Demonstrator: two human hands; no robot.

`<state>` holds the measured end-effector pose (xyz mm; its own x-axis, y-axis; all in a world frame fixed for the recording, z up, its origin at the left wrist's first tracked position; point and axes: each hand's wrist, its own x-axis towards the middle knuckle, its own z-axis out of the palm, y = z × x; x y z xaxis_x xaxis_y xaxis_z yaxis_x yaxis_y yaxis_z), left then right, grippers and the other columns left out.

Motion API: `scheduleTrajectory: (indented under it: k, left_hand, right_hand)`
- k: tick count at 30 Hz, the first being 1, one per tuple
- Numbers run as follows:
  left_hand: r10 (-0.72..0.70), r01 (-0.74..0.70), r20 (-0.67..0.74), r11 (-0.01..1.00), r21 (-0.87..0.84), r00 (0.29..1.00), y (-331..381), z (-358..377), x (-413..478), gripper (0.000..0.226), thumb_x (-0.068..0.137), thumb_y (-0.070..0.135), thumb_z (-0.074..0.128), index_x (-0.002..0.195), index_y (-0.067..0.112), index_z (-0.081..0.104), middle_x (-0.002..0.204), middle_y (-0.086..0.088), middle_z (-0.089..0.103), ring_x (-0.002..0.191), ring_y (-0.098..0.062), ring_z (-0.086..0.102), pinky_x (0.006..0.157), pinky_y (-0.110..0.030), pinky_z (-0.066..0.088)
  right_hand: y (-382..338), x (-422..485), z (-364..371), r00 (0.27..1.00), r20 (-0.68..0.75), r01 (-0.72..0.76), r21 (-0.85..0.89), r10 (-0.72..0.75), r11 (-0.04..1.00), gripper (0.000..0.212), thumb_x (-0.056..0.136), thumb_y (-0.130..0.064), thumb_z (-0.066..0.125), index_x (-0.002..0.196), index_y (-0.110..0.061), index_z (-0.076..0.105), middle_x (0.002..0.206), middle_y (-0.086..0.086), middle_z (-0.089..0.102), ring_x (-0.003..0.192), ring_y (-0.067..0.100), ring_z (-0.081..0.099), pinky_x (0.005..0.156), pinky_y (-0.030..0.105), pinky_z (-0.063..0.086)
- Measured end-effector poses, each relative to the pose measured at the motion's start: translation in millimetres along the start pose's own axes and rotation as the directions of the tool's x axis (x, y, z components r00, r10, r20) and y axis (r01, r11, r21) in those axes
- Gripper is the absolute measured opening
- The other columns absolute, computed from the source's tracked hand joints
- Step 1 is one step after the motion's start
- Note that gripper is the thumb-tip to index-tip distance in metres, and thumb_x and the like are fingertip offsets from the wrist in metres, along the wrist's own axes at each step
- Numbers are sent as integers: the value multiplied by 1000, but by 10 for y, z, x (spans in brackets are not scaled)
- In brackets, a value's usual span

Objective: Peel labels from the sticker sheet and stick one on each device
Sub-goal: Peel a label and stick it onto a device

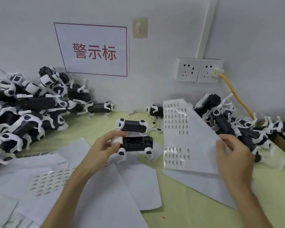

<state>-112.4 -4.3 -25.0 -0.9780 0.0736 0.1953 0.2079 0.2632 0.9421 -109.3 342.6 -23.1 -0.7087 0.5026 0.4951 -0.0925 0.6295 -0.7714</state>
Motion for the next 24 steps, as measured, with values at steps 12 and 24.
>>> scheduleTrajectory:
  k: [12,24]
  left_hand:
    - [352,-335,-278,936,108,894,409,577,-217,35,86,31,69,120,23,63,114,11,70,94,-15,71,77,-25,56]
    - [-205,182,-14,900,-397,979,382,1019,-321,22,90,23,72,111,14,74,104,0,80,100,-21,75,87,-41,61]
  right_hand:
    - [-131,52,-156,996,-74,69,375,-44,925,11,84,-22,59,84,-28,68,78,-27,68,73,-4,60,68,7,44]
    - [-389,-303,70,837,12,547,-57,-547,835,50,80,-23,70,128,-12,66,124,6,59,114,28,55,98,42,40]
